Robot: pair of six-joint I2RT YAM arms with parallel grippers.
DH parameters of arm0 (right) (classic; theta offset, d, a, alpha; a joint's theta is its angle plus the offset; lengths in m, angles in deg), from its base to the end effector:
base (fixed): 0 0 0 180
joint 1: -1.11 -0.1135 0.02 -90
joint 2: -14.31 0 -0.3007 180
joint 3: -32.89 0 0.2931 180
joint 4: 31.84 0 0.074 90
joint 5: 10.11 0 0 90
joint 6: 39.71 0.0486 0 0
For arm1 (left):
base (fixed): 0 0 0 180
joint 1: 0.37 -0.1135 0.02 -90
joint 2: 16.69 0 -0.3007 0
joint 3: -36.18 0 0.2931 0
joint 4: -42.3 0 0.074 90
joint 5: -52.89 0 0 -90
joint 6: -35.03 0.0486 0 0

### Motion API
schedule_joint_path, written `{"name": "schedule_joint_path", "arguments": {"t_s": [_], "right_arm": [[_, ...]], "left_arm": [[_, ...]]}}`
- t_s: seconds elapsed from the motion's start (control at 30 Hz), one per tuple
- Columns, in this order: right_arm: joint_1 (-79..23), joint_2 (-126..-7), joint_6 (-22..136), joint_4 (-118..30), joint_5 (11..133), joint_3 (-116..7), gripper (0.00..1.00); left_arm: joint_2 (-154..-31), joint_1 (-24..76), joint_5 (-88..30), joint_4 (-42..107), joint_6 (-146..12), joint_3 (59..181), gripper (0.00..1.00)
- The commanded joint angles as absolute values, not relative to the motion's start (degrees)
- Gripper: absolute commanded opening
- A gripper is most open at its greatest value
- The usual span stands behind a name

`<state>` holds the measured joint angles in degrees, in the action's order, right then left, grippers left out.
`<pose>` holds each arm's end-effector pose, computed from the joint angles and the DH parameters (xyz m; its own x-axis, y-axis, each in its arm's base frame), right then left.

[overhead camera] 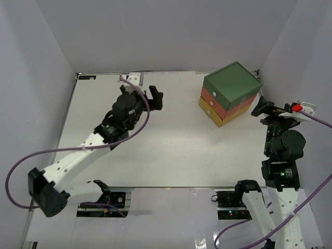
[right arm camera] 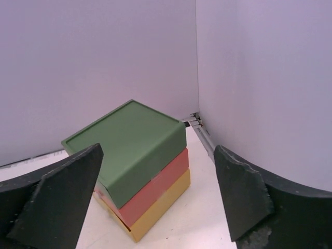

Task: Sort the stationery into containers
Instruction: Reset both arms

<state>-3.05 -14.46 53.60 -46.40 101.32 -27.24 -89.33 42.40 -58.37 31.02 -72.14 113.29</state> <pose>0.1218 -0.0089 0.4452 0.3040 0.0760 -0.9496 0.2642 0.9510 0.1607 0.2622 -0.2186 0.4092 -0.1920 -0.1972 -0.9614 0.3264 0.9110 -0.2520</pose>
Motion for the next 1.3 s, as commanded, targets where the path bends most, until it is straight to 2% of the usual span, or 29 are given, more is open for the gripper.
{"name": "schedule_joint_path", "arguments": {"t_s": [0.0, 0.03, 0.2, 0.47, 0.7, 1.27], "right_arm": [[-3.8, -12.5, 57.2, -48.6, 105.7, -28.1, 0.95], [-4.0, -11.4, 57.7, -51.3, 106.1, -28.2, 0.90], [-7.6, -5.3, 53.1, -53.2, 98.2, -25.3, 0.90], [-11.7, 5.1, 50.9, -52.0, 96.9, -19.6, 0.90], [-12.5, 8.7, 49.0, -52.9, 98.1, -16.2, 0.90], [-14.1, 8.7, 47.8, -51.7, 98.3, -12.8, 0.90]], "left_arm": [[-78.2, 42.2, -64.2, 18.6, -72.4, 107.8, 0.98], [-73.0, 42.1, -65.0, 15.7, -72.4, 106.6, 0.98], [-59.5, 41.6, -70.2, 9.1, -71.8, 99.8, 0.98], [-45.6, 41.6, -77.5, -0.2, -75.4, 95.9, 0.98], [-45.4, 41.6, -78.5, -2.8, -76.2, 95.3, 0.98], [-47.4, 41.6, -77.5, -2.6, -76.9, 92.1, 0.98]]}}
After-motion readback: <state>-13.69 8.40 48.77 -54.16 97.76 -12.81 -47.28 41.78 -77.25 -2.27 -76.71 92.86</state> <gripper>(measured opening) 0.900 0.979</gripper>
